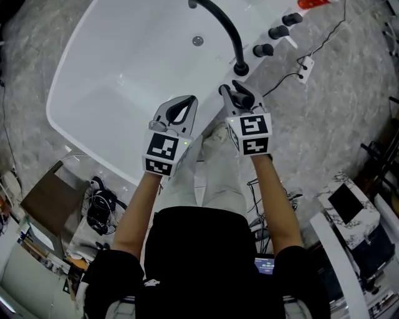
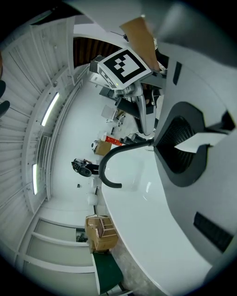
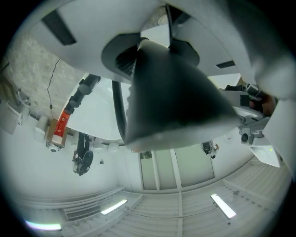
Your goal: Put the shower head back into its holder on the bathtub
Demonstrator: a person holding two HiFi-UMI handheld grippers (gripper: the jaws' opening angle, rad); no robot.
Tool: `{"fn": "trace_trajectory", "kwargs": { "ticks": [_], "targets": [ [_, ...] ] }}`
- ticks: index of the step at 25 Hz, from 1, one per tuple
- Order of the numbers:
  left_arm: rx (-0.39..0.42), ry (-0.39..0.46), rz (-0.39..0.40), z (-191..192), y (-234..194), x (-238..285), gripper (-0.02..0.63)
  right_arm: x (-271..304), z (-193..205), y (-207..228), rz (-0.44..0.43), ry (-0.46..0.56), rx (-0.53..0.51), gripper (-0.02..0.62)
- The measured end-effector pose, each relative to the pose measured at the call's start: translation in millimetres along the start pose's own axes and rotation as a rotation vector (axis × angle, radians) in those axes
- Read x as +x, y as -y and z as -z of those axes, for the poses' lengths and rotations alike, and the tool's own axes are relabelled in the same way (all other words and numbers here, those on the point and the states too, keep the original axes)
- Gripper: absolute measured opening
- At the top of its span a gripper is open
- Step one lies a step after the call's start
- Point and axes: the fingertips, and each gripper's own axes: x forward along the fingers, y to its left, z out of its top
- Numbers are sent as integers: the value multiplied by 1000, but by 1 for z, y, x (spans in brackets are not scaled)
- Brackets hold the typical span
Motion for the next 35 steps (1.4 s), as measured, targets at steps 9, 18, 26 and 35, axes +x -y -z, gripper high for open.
{"fn": "trace_trajectory", "kwargs": {
  "ticks": [9,18,26,35],
  "targets": [
    [-13,-22,-11,14,-12,7,14,22,22,-1,0,-24,-10,104],
    [-15,-27,-3,19,-12,8,14,20,22,-4,12,6,-12,115],
    [7,-14,12,2,-6,3,14,1,11,-3,10,15,20,129],
    [31,22,33,-41,16,-17,14,-49,-11,-4,37,49,54,137]
  ]
}}
